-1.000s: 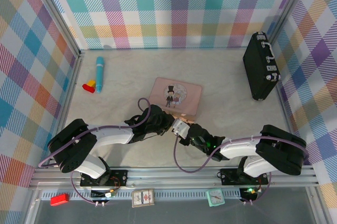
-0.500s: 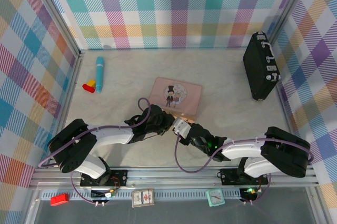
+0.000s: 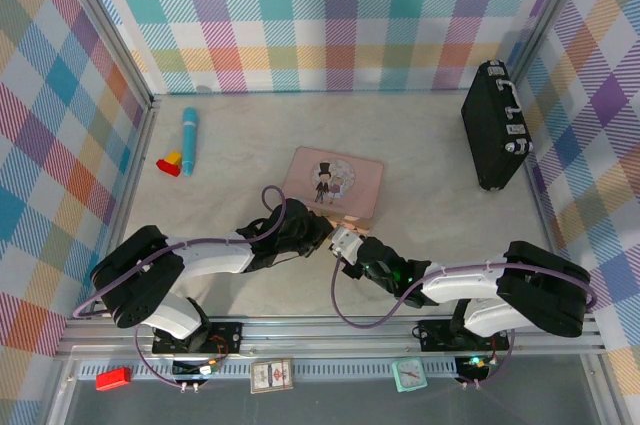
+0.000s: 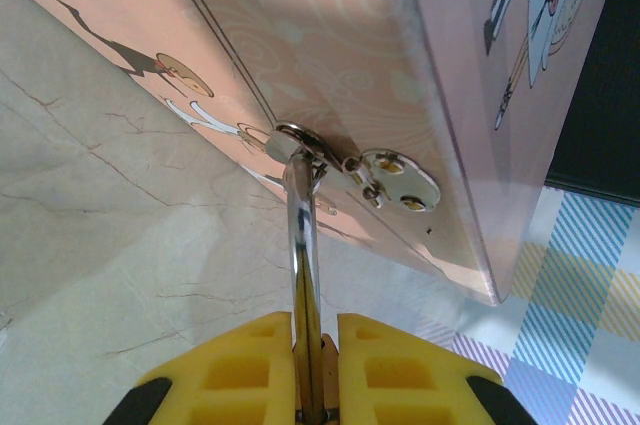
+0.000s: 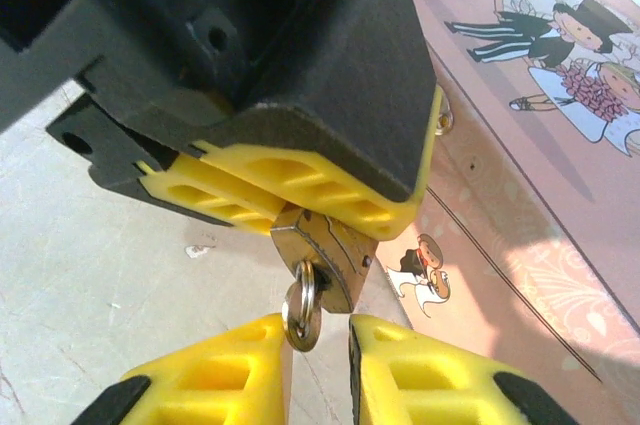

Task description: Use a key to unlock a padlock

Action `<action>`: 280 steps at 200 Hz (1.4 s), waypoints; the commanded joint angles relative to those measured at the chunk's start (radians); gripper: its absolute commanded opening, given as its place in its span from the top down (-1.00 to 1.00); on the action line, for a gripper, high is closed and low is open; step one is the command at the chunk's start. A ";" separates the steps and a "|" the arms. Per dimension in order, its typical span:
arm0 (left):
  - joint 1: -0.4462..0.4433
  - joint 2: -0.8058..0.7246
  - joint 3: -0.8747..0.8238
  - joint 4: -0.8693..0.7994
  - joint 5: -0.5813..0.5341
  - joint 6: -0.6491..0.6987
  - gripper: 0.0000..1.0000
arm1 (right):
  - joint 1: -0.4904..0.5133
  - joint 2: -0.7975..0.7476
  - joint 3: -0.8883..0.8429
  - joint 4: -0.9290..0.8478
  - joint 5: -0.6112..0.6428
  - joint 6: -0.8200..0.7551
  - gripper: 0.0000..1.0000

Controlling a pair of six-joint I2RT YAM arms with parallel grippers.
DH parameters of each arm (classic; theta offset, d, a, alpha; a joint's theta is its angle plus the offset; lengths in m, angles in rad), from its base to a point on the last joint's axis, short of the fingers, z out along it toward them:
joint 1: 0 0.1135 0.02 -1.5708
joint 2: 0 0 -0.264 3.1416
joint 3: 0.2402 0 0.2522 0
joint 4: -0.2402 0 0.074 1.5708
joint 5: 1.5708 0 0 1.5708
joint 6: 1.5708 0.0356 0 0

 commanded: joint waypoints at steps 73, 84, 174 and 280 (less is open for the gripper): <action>-0.017 -0.004 0.019 0.101 0.018 0.011 1.00 | 0.005 -0.013 0.022 0.054 -0.026 0.009 0.52; -0.021 0.000 0.021 0.103 0.017 0.011 1.00 | 0.005 -0.004 0.026 0.058 -0.029 0.011 0.52; -0.034 0.020 0.035 0.110 0.021 0.011 1.00 | 0.005 0.021 0.031 0.054 -0.031 0.011 0.59; -0.037 0.015 0.032 0.132 0.015 0.009 1.00 | -0.003 0.024 0.050 0.016 -0.005 0.244 0.94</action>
